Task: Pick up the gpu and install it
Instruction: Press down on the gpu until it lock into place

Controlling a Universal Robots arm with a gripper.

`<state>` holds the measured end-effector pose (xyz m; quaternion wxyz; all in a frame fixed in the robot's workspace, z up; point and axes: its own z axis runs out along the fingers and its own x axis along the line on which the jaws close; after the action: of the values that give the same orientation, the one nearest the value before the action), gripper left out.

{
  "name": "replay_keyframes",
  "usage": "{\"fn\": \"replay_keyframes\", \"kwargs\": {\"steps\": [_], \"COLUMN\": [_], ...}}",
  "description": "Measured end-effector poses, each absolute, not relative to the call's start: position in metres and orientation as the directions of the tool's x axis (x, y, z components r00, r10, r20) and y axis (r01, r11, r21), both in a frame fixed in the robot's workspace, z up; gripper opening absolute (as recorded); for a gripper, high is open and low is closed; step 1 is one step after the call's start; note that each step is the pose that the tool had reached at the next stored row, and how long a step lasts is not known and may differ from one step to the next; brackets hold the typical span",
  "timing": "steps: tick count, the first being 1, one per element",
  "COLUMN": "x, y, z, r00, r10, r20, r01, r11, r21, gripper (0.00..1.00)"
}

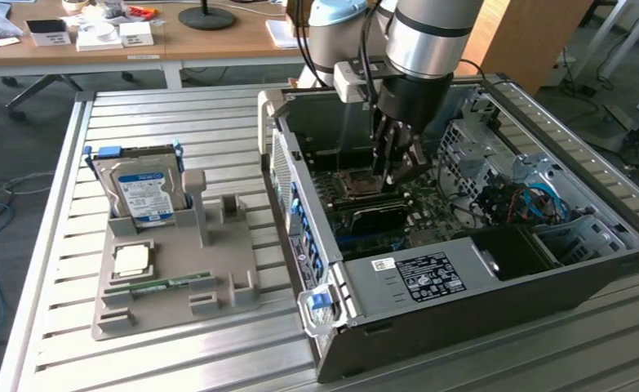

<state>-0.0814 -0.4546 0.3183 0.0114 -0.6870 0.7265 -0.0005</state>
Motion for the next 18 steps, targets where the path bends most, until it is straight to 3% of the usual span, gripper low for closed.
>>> {"fn": "replay_keyframes", "kwargs": {"steps": [8,9,18], "x": [-0.0814,-0.0814,-0.0814], "y": [-0.4546,-0.4546,-0.4545], "z": [0.3183,0.3183,0.3087], "r00": [-0.056,-0.056,-0.056], "r10": [-0.998,-0.998,-0.998], "r20": [-0.016,-0.016,-0.016], "r01": [-0.998,-0.998,-0.998], "r11": [0.056,0.056,0.056], "r21": [-0.016,-0.016,-0.016], "gripper": [0.39,0.11,0.11]}}
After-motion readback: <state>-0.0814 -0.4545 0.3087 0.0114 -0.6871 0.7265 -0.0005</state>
